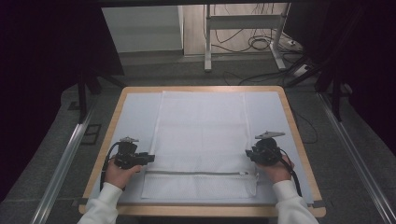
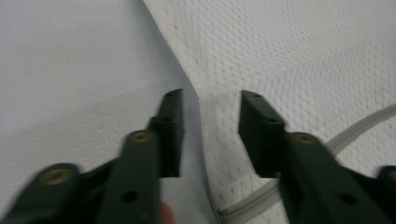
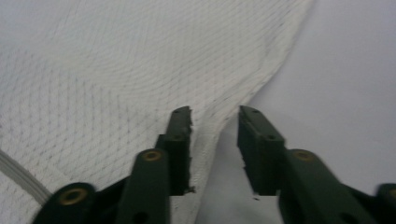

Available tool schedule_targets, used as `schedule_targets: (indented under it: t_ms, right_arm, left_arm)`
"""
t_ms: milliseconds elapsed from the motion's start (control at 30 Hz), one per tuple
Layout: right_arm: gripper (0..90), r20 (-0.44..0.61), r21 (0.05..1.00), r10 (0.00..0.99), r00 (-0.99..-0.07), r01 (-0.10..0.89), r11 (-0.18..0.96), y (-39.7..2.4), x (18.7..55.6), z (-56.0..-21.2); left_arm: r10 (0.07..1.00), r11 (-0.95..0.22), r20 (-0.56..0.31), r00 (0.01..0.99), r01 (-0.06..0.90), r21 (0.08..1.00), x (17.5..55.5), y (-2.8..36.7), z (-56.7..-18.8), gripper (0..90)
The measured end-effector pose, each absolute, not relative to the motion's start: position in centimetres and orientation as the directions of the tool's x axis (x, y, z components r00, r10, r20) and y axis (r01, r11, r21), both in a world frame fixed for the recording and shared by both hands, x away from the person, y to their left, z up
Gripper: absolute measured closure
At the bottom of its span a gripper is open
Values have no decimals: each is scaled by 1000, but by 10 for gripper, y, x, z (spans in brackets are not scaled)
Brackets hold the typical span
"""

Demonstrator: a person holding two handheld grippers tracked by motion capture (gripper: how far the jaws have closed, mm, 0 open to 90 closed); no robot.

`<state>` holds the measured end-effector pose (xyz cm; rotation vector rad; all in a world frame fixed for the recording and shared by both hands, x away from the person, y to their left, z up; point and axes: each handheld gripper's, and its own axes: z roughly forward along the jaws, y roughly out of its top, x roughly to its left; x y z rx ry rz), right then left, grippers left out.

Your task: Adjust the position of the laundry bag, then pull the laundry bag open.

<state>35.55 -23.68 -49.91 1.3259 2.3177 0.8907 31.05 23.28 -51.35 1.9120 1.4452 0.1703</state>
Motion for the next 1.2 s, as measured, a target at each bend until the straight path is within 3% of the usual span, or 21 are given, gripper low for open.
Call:
schedule_targets:
  t_ms: [167,267,400,1200]
  right_arm:
    - [404,48,706,865,-500,629,324,-244,354,-492]
    - [304,76,733,853,-516,609,303,-248,352,-487]
    - [250,115,763,836,-536,587,271,-253,348,-483]
    - [252,139,756,840,-525,603,252,-268,348,-486]
  left_arm:
    - [867,-77,-309,390,718,692,302,232,-492,413]
    - [850,-103,-302,431,699,708,297,227,-487,414]
    - [834,-134,-274,479,657,742,289,217,-476,342]
    - [750,-166,-331,572,648,744,288,150,-465,336]
